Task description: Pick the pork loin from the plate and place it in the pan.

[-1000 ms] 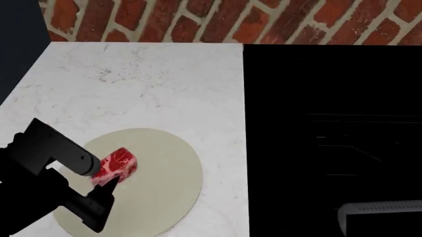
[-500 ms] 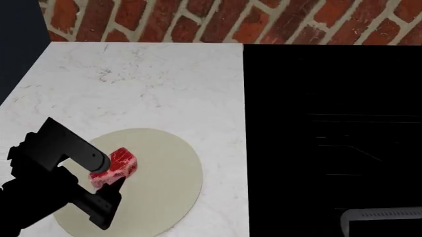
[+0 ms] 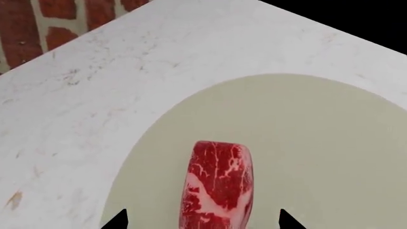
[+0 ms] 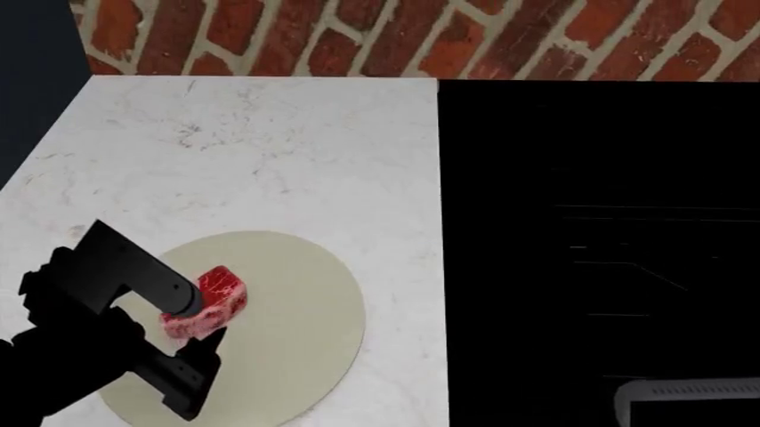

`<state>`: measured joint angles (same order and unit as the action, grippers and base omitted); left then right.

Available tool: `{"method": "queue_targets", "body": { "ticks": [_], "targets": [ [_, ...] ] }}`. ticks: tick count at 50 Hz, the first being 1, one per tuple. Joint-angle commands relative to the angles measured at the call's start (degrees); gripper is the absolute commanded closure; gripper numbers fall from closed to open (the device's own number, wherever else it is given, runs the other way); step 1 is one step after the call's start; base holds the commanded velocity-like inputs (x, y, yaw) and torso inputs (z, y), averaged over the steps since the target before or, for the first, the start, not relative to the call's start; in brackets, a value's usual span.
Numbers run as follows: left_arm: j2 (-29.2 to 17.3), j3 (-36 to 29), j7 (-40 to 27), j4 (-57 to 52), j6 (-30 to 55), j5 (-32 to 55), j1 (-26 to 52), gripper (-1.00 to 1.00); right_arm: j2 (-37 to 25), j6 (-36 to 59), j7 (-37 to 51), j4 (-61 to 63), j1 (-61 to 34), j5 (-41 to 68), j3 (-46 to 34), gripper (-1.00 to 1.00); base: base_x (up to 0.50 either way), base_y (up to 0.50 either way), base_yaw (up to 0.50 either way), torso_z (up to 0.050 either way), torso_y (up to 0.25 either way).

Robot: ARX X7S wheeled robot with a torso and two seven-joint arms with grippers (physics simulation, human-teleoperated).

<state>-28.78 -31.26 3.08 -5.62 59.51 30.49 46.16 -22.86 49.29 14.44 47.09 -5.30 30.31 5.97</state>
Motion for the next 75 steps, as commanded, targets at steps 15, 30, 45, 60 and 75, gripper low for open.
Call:
{"method": "queue_targets", "body": {
  "ticks": [15,30,45,60,75],
  "targets": [
    [1.6,0.9,2.8,1.8,-2.3,-0.1,0.4,-1.0,0.7,-1.0,-0.3,-0.5,0.6,-0.1,0.9,-1.0,0.0,0.0,0.0,0.0,0.0],
    [2.0,0.4,2.7,3.0,-3.1,-0.4,0.2,-1.0,0.5,-1.1,0.0,-0.5,0.9,0.3,1.0,-1.0,0.0,0.0,0.0,0.0,0.001],
    [2.3,0.1,2.6,4.3,-3.8,-0.7,-0.1,-1.0,0.2,-1.1,0.3,-0.4,1.0,0.7,0.9,-1.0,0.0,0.0,0.0,0.0,0.0],
    [2.3,0.0,2.3,4.1,-3.8,-0.5,-0.4,1.0,-0.1,-1.6,0.4,-0.6,1.4,0.8,0.8,-1.0,0.0,0.0,0.0,0.0,0.0],
    [1.6,0.3,2.0,3.0,-3.4,-0.3,0.2,1.0,-0.2,-1.4,1.0,-0.3,1.3,1.2,0.6,-1.0,0.0,0.0,0.0,0.0,0.0]
  ]
}}
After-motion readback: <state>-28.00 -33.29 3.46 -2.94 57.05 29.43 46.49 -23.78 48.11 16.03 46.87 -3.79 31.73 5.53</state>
